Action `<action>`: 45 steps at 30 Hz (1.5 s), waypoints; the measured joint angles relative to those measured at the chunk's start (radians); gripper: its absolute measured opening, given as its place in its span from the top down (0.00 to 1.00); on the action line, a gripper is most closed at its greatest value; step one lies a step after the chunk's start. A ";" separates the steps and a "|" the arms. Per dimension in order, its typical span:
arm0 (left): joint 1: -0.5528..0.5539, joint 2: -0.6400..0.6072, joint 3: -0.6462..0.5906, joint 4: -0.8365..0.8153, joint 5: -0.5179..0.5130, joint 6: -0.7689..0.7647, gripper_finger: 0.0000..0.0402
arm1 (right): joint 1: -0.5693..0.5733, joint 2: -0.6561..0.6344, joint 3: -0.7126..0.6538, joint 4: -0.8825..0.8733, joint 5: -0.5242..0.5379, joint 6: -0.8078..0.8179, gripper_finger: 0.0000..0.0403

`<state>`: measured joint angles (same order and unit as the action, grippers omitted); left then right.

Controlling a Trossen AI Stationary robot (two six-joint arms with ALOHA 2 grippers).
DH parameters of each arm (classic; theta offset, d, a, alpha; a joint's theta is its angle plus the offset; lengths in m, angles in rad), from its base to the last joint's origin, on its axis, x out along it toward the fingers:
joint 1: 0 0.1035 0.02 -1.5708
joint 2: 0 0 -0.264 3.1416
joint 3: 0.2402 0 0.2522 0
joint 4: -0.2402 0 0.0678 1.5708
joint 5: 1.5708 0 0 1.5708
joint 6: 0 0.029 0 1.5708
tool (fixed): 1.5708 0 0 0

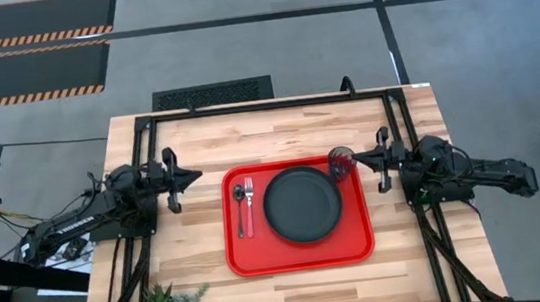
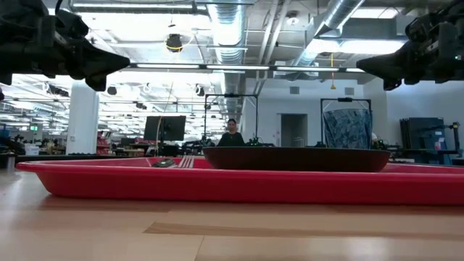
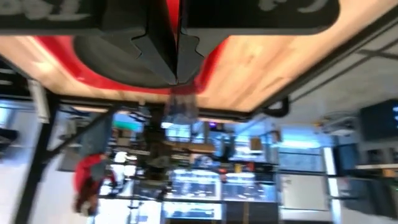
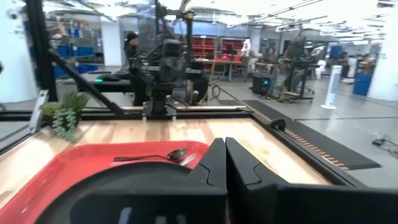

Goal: Pick and place plate/cup/fork/spoon on tray
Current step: Return to Home Position

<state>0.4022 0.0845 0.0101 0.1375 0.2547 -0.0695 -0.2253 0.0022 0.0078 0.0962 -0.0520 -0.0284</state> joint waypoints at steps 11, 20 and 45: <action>0.000 -0.022 -0.002 -0.014 0.058 0.031 1.00 | 0.002 0.000 -0.001 -0.019 0.021 -0.047 0.98; -0.001 -0.057 -0.003 -0.064 -0.002 0.029 1.00 | -0.006 0.006 -0.002 -0.067 0.037 0.000 0.92; -0.001 0.007 -0.004 -0.080 -0.163 0.014 1.00 | -0.006 0.017 -0.002 -0.067 0.029 0.186 0.88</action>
<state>0.4015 0.0917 0.0063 0.0574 0.0921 -0.0559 -0.2310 0.0196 0.0063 0.0292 -0.0235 0.1577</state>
